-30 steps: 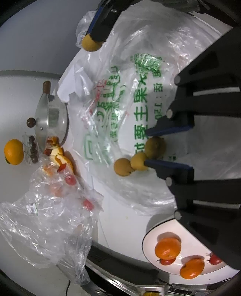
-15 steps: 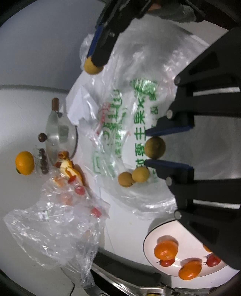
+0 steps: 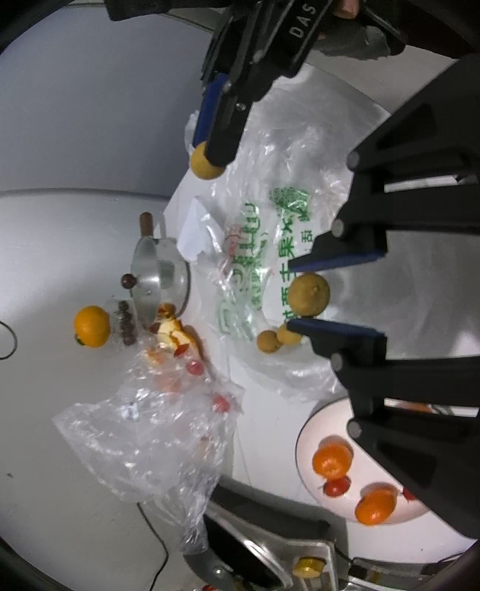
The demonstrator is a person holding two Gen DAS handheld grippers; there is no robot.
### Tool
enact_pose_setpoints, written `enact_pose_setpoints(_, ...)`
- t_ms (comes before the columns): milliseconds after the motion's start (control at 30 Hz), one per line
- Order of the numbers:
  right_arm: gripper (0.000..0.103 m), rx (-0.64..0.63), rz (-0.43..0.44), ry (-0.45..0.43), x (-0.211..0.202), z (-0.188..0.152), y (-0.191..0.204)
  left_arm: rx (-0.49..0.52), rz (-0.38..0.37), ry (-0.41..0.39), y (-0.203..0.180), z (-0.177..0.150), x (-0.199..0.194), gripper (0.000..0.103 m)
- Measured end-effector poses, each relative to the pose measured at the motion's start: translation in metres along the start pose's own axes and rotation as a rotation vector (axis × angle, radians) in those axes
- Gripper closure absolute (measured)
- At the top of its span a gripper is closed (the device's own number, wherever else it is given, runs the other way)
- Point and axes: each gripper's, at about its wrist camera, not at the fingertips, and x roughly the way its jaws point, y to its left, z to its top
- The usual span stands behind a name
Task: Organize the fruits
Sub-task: 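Grasp a longan in the bag with the left tool while the right tool holds its longan, then carry both held longans from the bag over the white plate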
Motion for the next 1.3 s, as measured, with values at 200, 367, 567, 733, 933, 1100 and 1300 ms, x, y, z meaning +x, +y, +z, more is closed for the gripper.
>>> enact_pose_setpoints(200, 0.077, -0.023, -0.003, -0.012, -0.01, 0.004, 0.02, -0.008, -0.002, -0.043, 0.009, -0.004, -0.026, 0.077)
enact_pose_setpoints(367, 0.077, -0.048, -0.002, -0.015, -0.014, 0.007, 0.036, -0.006, 0.015, -0.084, 0.018, -0.008, -0.046, 0.077)
enact_pose_setpoints(567, 0.077, -0.076, -0.003, -0.018, -0.018, 0.011, 0.057, -0.025, 0.019, -0.113, 0.034, -0.014, -0.064, 0.077)
enact_pose_setpoints(733, 0.077, -0.096, 0.0, -0.012, -0.017, 0.013, 0.074, -0.039, 0.023, -0.129, 0.046, -0.02, -0.076, 0.077)
enact_pose_setpoints(933, 0.077, -0.119, 0.002, -0.006, -0.012, 0.015, 0.096, -0.062, 0.031, -0.145, 0.064, -0.027, -0.086, 0.077)
enact_pose_setpoints(1100, 0.077, -0.143, 0.011, 0.009, -0.005, 0.015, 0.112, -0.085, 0.028, -0.152, 0.078, -0.034, -0.094, 0.077)
enact_pose_setpoints(1300, 0.077, -0.16, 0.024, 0.022, 0.004, 0.015, 0.128, -0.104, 0.034, -0.157, 0.094, -0.041, -0.097, 0.077)
